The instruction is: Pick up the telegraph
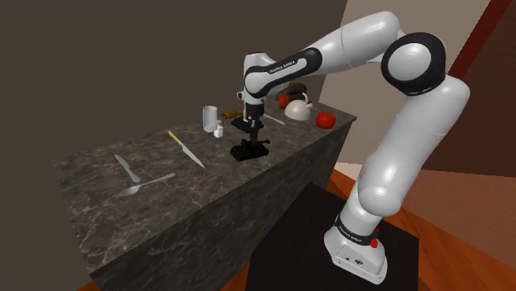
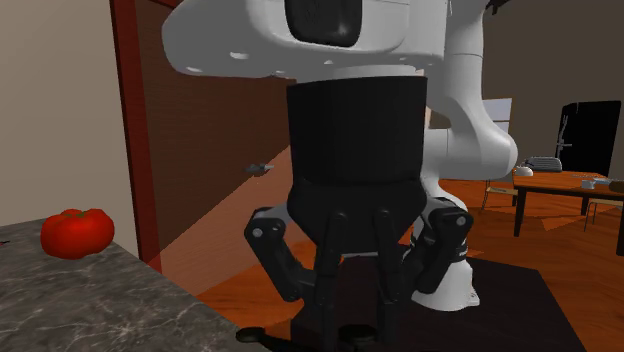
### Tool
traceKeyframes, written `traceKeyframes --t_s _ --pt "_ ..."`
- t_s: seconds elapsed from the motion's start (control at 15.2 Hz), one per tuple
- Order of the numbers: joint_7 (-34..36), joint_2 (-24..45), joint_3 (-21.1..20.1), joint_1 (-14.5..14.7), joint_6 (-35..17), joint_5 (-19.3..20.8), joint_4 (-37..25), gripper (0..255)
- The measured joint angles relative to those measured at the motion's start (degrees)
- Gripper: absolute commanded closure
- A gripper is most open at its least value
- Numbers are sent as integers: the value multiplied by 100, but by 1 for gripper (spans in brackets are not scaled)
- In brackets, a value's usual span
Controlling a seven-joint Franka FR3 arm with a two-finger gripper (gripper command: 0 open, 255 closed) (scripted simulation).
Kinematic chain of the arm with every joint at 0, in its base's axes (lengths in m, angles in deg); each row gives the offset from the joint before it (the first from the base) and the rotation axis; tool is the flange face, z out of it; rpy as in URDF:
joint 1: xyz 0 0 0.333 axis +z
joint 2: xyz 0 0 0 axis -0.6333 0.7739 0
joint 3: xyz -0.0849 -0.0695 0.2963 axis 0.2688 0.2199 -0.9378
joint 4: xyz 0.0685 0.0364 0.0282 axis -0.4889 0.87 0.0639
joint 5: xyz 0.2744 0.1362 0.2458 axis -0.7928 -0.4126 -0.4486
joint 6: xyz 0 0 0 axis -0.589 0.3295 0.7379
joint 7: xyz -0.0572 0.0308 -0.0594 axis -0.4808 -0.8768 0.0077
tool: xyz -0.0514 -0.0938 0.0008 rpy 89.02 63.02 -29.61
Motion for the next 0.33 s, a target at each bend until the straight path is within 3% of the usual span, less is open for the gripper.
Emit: traceKeyframes --t_s 0.33 --pt "12 -160 -6 1 329 22 -170 255"
